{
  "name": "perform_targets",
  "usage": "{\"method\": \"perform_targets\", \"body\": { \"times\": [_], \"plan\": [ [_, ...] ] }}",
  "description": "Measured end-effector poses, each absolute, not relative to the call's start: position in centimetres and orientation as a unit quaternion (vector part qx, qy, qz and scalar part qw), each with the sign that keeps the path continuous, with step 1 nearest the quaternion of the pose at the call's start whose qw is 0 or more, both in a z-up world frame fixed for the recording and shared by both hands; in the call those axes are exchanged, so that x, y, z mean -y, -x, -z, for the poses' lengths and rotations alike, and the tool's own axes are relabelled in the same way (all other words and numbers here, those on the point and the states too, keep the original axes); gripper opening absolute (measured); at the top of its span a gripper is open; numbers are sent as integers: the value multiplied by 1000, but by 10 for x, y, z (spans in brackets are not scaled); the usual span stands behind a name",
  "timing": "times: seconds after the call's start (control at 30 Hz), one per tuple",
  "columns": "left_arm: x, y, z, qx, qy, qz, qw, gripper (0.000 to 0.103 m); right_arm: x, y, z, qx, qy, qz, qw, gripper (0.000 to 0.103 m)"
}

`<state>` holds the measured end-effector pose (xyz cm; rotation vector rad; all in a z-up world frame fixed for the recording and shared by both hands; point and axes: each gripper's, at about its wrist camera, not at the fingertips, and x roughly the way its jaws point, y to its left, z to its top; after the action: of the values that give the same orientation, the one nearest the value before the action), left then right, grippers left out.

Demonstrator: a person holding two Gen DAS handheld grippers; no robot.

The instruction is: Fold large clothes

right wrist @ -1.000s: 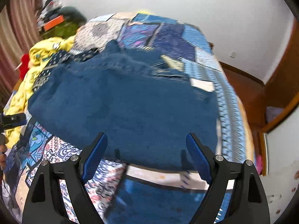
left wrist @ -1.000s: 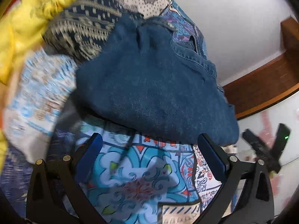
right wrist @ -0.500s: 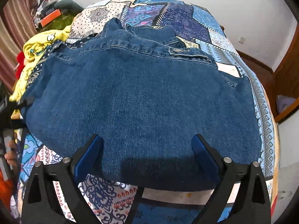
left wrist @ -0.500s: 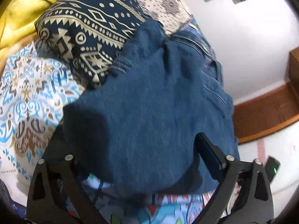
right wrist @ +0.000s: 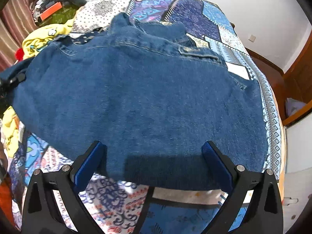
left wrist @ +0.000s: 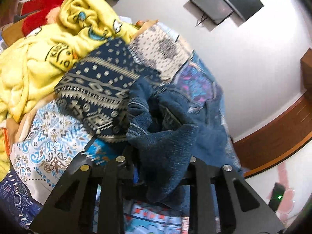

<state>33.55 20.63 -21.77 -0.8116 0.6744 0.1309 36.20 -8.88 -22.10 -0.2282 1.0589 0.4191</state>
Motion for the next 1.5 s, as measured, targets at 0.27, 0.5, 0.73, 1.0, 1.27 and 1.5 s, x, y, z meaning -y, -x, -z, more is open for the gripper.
{"method": "perform_targets", "body": {
  "times": [0.27, 0.5, 0.73, 1.0, 1.27, 1.5],
  "plan": [
    [-206, -310, 154, -248, 339, -74, 904, 25, 49, -355, 181, -443, 111, -228, 860, 101],
    [-192, -295, 106, -207, 248, -94, 942, 25, -18, -350, 203, -440, 152, -278, 840, 101],
    [-160, -319, 108, -239, 202, -74, 947, 24, -28, -365, 245, -514, 125, -313, 789, 102],
    [-103, -350, 79, -233, 134, -28, 963, 24, 52, -371, 204, -512, 26, -312, 800, 101],
    [34, -388, 62, -237, 47, 106, 964, 24, 159, -343, 168, -457, 22, -204, 865, 101],
    [112, -397, 138, -357, 2, 193, 914, 24, 212, -311, 170, -453, 63, -143, 878, 101]
  ]
}}
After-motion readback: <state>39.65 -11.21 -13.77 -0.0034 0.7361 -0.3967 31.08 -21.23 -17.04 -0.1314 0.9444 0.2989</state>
